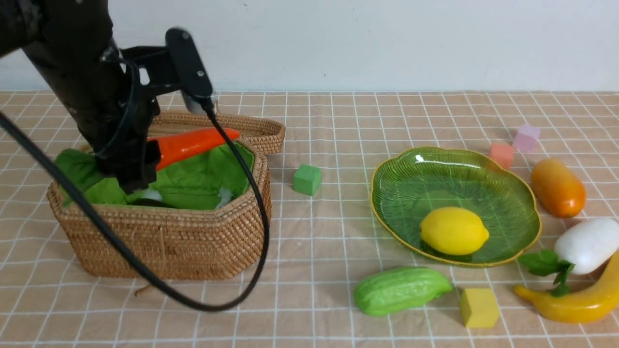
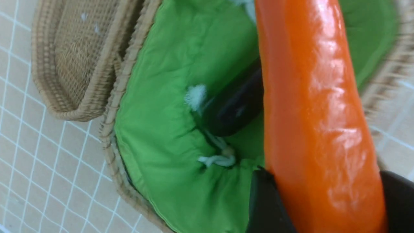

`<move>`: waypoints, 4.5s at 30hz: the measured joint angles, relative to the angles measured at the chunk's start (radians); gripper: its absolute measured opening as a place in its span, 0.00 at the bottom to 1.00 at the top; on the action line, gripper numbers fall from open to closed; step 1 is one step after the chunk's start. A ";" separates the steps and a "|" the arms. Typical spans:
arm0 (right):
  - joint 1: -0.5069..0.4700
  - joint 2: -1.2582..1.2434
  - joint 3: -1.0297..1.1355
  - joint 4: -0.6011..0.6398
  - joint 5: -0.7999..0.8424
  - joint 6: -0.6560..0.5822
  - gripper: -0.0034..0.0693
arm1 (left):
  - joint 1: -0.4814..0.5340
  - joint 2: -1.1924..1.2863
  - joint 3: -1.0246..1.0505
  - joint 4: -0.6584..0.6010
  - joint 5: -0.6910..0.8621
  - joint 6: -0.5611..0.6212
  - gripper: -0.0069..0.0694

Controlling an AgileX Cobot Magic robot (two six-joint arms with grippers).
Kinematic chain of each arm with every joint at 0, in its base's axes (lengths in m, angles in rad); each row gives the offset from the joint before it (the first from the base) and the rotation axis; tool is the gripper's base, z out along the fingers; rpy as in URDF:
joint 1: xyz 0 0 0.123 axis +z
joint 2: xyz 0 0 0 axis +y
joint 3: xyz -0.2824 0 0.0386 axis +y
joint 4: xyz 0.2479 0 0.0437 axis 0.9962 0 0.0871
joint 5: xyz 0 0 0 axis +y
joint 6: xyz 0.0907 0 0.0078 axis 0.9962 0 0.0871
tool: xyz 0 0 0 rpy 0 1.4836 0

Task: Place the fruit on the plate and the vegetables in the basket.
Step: Use the left arm to grab a carrot and put it into the left basket, then take a chayote with your left arm and place it on the basket on the left, then use the right arm to grab a banana and put it into the right plate

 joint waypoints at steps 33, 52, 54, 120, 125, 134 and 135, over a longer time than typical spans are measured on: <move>0.000 0.000 0.000 0.019 0.022 -0.023 0.33 | -0.464 0.284 0.007 -0.362 -0.292 -0.342 0.57; 0.000 0.000 0.000 0.033 0.055 -0.023 0.34 | -0.470 0.436 -0.006 -0.303 -0.368 -0.353 0.65; 0.000 0.000 0.000 0.033 0.046 -0.023 0.35 | -0.471 0.404 -0.017 -0.268 -0.270 -0.353 0.65; -0.419 1.344 0.039 -0.213 -0.561 0.457 0.71 | -0.535 -1.023 0.856 -0.074 -0.538 -0.902 0.07; -0.419 1.366 0.029 -0.233 -0.550 0.457 0.58 | -0.535 -1.023 0.856 -0.074 -0.537 -0.902 0.07; -0.411 1.220 -0.008 -0.307 -0.240 0.490 0.49 | -0.535 -1.023 0.856 -0.049 -0.541 -0.902 0.07; -0.402 1.196 -0.024 -0.311 -0.216 0.492 0.49 | -0.535 -1.023 0.856 -0.041 -0.544 -0.902 0.07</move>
